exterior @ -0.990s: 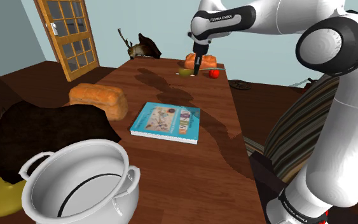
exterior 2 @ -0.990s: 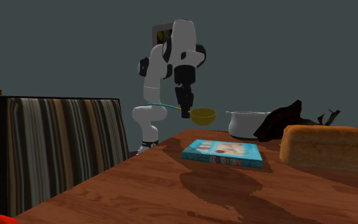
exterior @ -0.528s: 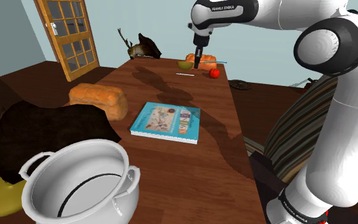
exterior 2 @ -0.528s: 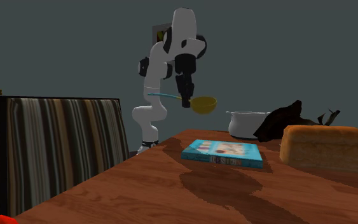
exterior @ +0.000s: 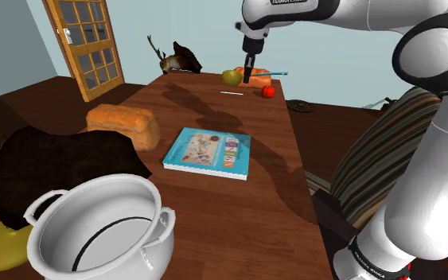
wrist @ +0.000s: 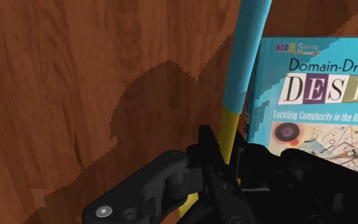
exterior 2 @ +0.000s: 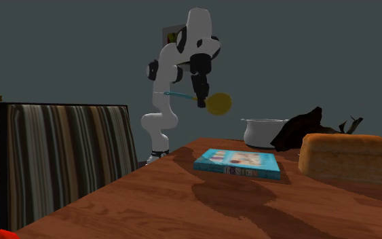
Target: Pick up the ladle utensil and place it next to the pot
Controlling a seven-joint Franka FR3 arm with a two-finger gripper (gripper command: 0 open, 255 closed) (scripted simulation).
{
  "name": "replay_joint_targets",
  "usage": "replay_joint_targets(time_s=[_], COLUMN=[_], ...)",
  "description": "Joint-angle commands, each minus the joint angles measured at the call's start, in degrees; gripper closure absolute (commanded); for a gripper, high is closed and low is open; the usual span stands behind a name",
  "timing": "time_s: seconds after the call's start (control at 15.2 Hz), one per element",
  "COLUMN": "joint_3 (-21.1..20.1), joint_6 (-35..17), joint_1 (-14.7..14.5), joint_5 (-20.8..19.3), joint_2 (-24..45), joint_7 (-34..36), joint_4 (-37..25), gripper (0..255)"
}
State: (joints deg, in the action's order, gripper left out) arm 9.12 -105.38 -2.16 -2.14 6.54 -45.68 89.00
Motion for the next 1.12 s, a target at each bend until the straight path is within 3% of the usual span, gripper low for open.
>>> replay_joint_targets(time_s=[0.0,0.53,1.06], joint_3=[-0.9,-5.6,-11.8], joint_6=[-0.8,-2.0,-0.8], joint_1=[-1.3,-5.5,-9.1], joint_5=[-1.0,-3.7,-3.6], joint_2=[-3.4,-16.1,-25.9], joint_7=[2.3,11.9,21.6], joint_4=[4.3,18.9,28.4], gripper=[255,255,255])
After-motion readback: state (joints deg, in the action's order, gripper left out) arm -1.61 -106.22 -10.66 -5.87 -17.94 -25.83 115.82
